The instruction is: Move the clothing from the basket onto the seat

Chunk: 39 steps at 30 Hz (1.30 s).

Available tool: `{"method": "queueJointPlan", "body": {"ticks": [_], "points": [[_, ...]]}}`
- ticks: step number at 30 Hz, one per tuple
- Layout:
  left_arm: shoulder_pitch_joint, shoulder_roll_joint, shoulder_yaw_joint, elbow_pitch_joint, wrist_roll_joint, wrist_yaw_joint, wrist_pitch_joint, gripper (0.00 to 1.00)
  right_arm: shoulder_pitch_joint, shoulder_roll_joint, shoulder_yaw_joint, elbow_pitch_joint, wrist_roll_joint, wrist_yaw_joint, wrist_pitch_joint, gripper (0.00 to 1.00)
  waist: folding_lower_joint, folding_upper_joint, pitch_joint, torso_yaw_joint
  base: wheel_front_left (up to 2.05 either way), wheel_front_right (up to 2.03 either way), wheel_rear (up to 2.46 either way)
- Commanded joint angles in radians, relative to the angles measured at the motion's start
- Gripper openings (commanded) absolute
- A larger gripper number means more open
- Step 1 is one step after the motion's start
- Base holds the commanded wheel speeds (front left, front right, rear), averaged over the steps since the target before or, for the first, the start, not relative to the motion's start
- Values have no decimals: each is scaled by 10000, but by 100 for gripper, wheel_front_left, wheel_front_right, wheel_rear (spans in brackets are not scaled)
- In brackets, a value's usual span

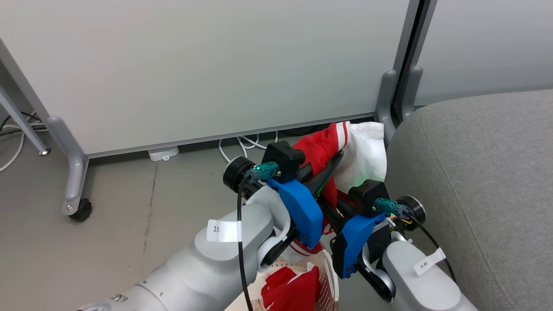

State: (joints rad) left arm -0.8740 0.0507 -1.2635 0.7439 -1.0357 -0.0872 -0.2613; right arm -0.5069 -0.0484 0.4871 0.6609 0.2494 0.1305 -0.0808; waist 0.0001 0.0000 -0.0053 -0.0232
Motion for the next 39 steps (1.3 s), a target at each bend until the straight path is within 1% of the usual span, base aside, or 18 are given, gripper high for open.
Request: {"method": "queueJointPlan", "body": {"ticks": [1, 17, 18, 20, 21, 22, 27, 32, 39], "points": [[-85, -5, 38, 55, 50, 69, -56, 0, -77, -37, 45, 78, 97, 3, -82, 0, -1, 0, 0, -27, 0, 0, 0], [-98, -4, 15, 401, 350, 124, -56, 0, -82, -37, 59, 235, 195, 3, -187, 0, -1, 0, 27, -192, 0, 0, 0], [-103, -4, 13, 415, 348, 118, -56, 7, -79, -37, 44, 235, 192, 3, -207, 0, -1, 0, 29, -200, 0, 0, 0], [-130, -4, 37, 405, 357, 106, -56, 47, -65, -37, 2, 230, 169, 3, -238, 0, -1, 0, 35, -207, 0, 0, 0], [-143, -4, 45, 391, 418, 80, -54, 85, -56, -37, -19, 221, 145, 3, -260, 0, -1, 0, 38, -208, 0, 0, 0], [-114, -1, 48, 416, 474, 50, -55, 100, -40, -37, -46, 208, 118, 3, -288, 0, -1, 0, 39, -207, 0, 0, 0], [208, -1, 344, 417, 867, -84, -53, 100, 66, -68, -210, 101, -12, 5, -364, 0, -1, 0, 69, -190, 0, 0, 0], [835, 382, 1217, -84, 1735, -191, -46, 100, 176, -150, -458, -132, -123, 3, -358, 0, -1, 0, 160, -111, 0, 0, 0], [2306, 1096, 3191, -1694, 3473, -270, -46, 100, 378, -265, -897, -707, -383, 3, -297, 0, -1, 0, 336, 61, 0, 0, 0]]}}
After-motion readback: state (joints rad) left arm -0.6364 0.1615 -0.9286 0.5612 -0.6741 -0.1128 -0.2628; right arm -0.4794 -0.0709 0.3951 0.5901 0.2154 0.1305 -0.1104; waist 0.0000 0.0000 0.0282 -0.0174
